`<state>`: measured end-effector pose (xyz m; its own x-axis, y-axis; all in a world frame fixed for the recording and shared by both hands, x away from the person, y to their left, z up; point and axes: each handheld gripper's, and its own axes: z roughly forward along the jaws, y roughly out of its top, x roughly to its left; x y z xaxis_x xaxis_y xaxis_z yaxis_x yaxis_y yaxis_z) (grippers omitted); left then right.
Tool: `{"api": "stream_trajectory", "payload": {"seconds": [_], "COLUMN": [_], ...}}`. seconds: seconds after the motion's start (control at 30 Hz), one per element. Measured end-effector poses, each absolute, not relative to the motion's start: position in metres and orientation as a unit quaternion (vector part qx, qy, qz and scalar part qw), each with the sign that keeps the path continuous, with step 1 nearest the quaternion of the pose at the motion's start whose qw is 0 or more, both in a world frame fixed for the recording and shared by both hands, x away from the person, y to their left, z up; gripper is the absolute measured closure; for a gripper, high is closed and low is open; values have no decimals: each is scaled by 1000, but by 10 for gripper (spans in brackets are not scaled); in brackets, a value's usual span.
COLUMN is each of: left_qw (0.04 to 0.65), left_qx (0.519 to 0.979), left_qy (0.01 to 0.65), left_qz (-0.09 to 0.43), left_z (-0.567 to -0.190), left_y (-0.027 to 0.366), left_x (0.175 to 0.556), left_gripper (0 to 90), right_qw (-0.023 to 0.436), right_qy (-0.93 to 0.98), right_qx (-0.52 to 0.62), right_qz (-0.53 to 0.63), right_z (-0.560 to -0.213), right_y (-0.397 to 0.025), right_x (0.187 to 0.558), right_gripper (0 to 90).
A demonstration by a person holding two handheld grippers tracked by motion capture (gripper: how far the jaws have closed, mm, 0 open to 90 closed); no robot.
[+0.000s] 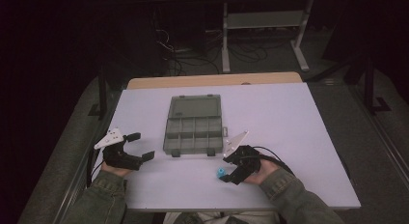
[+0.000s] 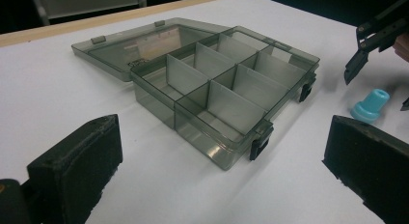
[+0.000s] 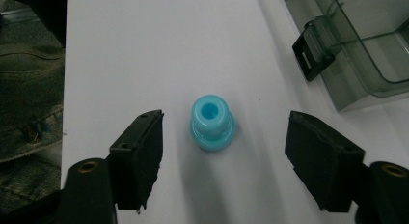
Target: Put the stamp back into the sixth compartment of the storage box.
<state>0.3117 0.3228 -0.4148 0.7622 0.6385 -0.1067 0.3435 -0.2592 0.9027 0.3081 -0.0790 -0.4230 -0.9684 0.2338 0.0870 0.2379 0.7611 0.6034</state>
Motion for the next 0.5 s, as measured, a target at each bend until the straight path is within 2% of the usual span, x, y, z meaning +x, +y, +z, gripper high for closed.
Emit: {"api": "stream_trajectory", "payload": {"seconds": [0.13,0.5], "left_qw": [521,521], "left_qx": [781,781], "left_qy": [315,314], "left_qz": [142,140], "left_z": [-415,-415], "left_y": [323,323], "left_x": [312,312], "left_gripper": [0,0], "right_qw": [5,8], "right_qy": [-937,-939], "right_qx": [-126,-122], "right_qz": [-326,-321], "right_z": [-423,-424], "right_y": [-78,-74], "right_x": [308,306], "right_gripper": [359,610]}}
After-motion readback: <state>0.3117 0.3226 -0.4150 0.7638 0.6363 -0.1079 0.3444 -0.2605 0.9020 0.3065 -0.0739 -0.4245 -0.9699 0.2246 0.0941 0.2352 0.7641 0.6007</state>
